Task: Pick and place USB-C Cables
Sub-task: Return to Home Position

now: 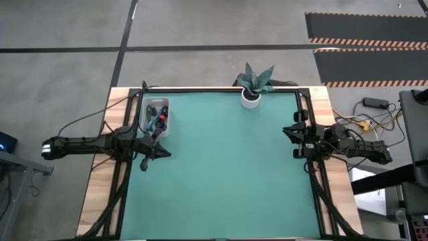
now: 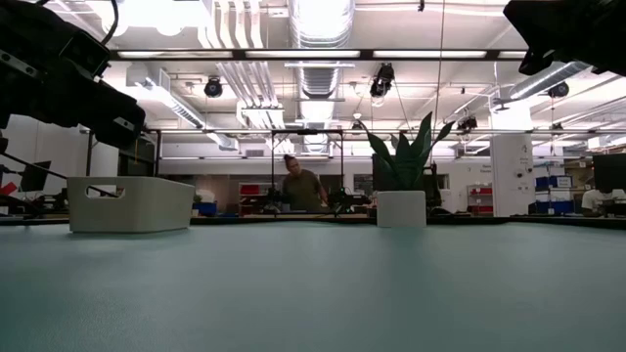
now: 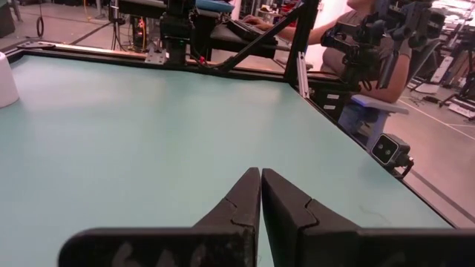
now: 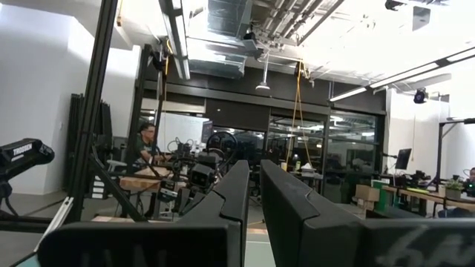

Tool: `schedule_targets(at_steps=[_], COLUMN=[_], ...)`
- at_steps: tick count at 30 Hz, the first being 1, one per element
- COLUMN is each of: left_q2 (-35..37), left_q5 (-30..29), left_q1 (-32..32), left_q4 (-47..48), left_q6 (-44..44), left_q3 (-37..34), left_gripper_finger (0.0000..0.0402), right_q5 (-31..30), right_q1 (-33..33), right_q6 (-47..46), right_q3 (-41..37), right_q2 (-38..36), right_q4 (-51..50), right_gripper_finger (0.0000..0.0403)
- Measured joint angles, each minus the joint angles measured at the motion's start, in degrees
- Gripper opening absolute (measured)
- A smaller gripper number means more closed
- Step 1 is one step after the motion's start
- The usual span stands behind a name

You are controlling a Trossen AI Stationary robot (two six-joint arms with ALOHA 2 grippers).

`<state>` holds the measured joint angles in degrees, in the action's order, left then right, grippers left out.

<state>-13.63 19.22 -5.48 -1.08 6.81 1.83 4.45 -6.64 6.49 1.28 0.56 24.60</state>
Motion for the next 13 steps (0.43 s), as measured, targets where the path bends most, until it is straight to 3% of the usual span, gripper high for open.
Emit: schedule_targets(at_steps=[13], left_q2=[0.0], left_q5=[0.01], left_q1=[0.0], left_q4=[0.0], left_q6=[0.0], left_q3=[0.0], left_gripper_finger=[0.0], right_q5=[0.0], right_q1=[-0.02], right_q6=[-0.03], right_q3=[0.0], right_q2=[0.0], right_q4=[0.0], right_gripper_finger=[0.0027])
